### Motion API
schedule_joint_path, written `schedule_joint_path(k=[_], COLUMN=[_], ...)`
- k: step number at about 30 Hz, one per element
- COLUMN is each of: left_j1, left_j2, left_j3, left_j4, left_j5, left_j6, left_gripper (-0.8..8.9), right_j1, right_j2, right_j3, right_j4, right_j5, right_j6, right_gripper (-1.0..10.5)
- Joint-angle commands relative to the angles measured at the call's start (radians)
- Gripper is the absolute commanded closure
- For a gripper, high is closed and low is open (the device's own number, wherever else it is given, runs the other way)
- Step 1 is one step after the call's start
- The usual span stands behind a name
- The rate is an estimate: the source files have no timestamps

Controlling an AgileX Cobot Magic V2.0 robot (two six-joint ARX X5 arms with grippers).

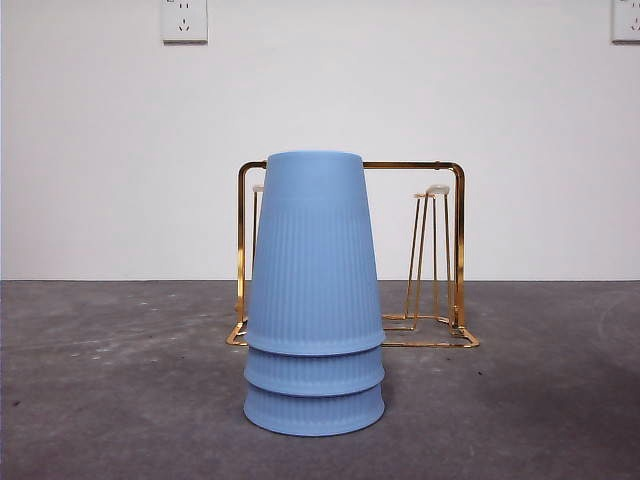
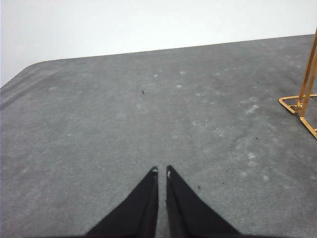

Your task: The left arm pick up the left cup on cup holder and place it on desk, then the right arm insert the right cup into the first cup, and then the left arm insert the mid cup into the first cup

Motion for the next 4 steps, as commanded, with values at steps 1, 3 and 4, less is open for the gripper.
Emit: schedule_joint_path(k=[1,3,4], left_j1=[0.001,0.001,0.001], left_j2=[-0.002,-0.002,-0.002], left_j3=[-0.02,-0.02,-0.02], left_j4=[-0.005,-0.005,-0.005], left_j5=[0.004,0.004,0.004], left_j6=[-0.005,-0.005,-0.005], left_gripper=[7.94,7.94,7.94], right_j1=[0.0,0.0,0.0], right_j2=[-0.002,-0.002,-0.002], right_j3=[-0.006,-0.006,-0.006], right_j4=[0.009,0.009,0.009], right_j5=[0.0,0.0,0.0], right_j6=[0.01,0.01,0.01], right_gripper=[9.3,9.3,9.3])
